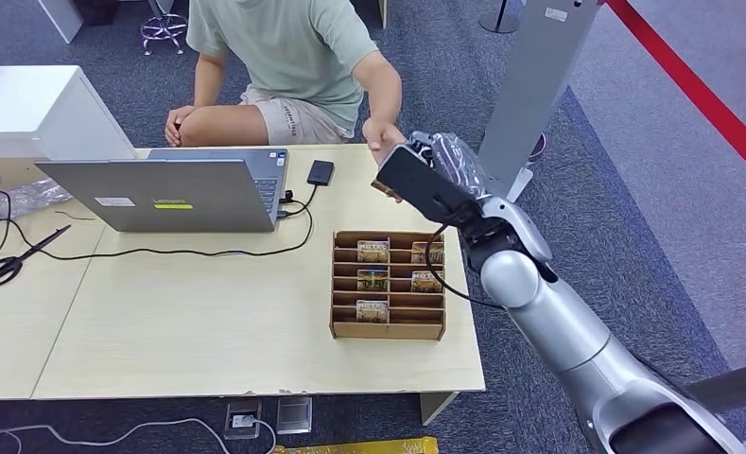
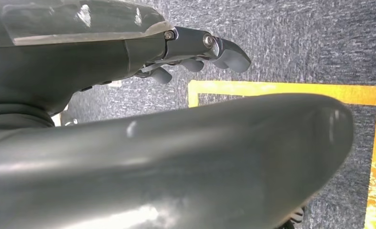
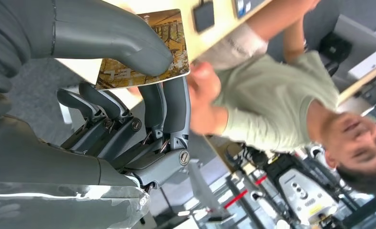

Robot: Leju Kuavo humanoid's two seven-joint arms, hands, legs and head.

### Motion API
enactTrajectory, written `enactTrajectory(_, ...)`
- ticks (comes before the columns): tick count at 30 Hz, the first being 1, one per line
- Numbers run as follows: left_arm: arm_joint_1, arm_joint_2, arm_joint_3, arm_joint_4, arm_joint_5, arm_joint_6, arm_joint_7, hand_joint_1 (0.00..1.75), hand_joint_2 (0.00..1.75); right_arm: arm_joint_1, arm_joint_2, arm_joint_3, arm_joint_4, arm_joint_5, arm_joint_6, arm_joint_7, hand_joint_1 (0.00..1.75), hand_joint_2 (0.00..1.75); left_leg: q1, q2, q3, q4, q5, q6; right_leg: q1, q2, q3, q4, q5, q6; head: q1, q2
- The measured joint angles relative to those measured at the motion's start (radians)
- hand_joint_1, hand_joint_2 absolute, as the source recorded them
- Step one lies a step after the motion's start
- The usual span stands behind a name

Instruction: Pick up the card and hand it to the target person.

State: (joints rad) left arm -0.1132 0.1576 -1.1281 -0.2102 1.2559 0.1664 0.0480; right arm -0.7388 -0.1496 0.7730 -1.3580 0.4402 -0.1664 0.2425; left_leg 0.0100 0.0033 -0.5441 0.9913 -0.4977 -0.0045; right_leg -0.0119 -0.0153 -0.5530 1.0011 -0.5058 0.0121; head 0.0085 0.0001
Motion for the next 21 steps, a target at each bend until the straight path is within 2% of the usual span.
enactTrajectory(5,-0.001,0.005,-0.015,0.0,-0.003,0.001,0.001,0.0,0.0,-0.142,0.05,0.015,0.237,0.005,-0.026,-0.012,1.75,1.75,0.0,0.0,-0.001,0.0,0.0,0.0,0.0,0.0,0.0,0.0,0.0,0.0,0.0,0.0)
enactTrajectory(12,-0.002,0.008,-0.021,0.0,0.015,0.006,0.014,0.0,0.0,-0.239,0.13,0.053,0.481,0.065,-0.035,-0.026,1.75,1.75,0.0,0.0,0.0,0.0,0.0,0.0,0.0,0.0,-0.001,0.0,0.0,0.0,-0.001,0.0)
enactTrajectory(16,-0.001,0.008,-0.021,0.0,0.017,0.01,0.021,0.0,0.0,-0.252,0.161,0.071,0.559,0.08,-0.043,-0.03,0.0,1.75,0.0,0.0,0.0,0.0,0.0,0.0,0.0,0.0,-0.001,0.0,0.0,0.0,0.0,0.0)
enactTrajectory(21,-0.001,0.008,-0.021,0.0,0.018,0.008,0.02,0.0,0.0,-0.262,0.186,0.088,0.62,0.102,-0.046,-0.032,0.0,1.75,0.0,0.0,0.0,0.0,0.0,0.0,0.0,0.0,-0.001,0.0,0.0,0.0,0.001,0.0)
